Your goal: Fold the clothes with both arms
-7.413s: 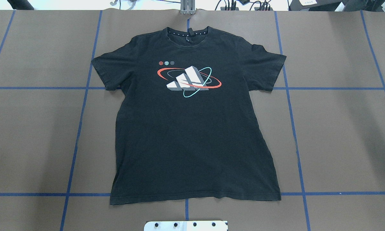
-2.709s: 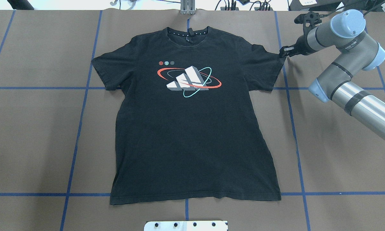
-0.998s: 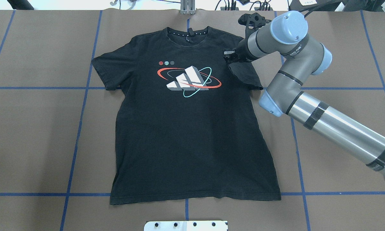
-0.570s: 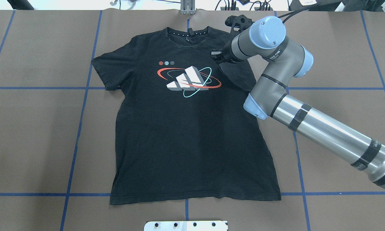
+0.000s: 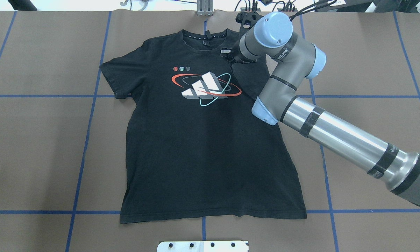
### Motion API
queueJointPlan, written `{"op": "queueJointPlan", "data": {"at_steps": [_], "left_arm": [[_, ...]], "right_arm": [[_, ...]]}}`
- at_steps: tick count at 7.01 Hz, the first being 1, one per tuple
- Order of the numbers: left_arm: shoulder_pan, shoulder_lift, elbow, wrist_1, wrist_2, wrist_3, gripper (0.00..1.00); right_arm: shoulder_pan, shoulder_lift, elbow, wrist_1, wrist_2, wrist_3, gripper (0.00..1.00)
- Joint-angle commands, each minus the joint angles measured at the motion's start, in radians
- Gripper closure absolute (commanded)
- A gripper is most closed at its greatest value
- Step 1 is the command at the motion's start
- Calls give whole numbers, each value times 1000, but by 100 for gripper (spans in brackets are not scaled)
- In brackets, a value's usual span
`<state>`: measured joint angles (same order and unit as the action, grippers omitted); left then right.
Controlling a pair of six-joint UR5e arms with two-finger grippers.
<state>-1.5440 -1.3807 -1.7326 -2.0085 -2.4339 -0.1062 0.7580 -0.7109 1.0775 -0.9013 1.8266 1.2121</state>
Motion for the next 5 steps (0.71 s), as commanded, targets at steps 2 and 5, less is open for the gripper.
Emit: {"op": "queueJointPlan", "data": {"at_steps": [2,5], "left_arm": [[83,-122,17,-1,-22,-73,0],[204,-308,56,-91,-10,-434,0]], "right_arm": [[-26,15,5,1,-38,110,0],[-54,-248,386,-42,-17,118,0]]}}
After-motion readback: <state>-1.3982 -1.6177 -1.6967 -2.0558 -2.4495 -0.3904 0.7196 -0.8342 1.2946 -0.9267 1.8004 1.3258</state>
